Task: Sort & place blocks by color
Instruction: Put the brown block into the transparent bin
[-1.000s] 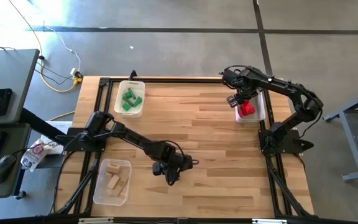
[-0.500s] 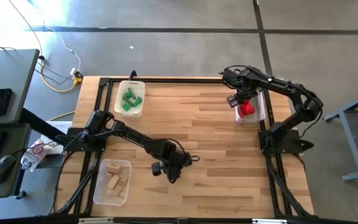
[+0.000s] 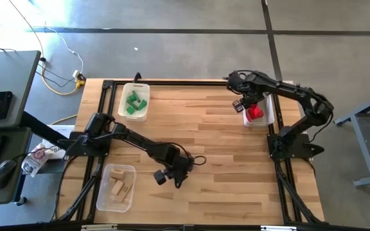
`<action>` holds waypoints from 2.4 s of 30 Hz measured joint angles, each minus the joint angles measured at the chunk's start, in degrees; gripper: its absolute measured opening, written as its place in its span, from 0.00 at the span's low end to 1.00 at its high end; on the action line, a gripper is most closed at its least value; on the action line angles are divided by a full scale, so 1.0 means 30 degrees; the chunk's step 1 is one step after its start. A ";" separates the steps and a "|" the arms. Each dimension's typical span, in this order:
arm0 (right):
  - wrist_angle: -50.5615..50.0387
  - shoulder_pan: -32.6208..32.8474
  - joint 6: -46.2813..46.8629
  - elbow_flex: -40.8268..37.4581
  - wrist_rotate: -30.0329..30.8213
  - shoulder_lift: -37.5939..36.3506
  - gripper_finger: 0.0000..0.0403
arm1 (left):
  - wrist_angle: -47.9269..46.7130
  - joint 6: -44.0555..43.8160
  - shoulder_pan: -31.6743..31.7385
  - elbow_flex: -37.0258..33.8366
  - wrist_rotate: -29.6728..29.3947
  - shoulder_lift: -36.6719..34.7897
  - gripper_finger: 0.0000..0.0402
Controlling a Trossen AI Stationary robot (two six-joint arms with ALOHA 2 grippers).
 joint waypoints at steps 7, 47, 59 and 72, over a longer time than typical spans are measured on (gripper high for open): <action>-0.0011 0.1772 0.0561 0.0000 0.0507 0.0000 0.39 | -0.1124 -0.1735 0.0002 0.0033 -0.0526 -0.1087 0.23; 0.0707 0.7057 0.3089 0.0000 0.0825 -0.0007 0.39 | -0.4109 -1.2906 -0.4095 -0.6322 -0.4185 -1.2030 0.23; 0.1306 0.7057 0.3083 0.0000 0.0732 -0.0005 0.39 | -0.6028 -2.0468 -0.7445 -0.8114 -0.5237 -1.4717 0.23; 0.1547 0.7057 0.3037 0.0000 0.0298 -0.0007 0.39 | -0.5110 -2.5593 -1.0290 -1.0029 -0.4252 -1.4597 0.23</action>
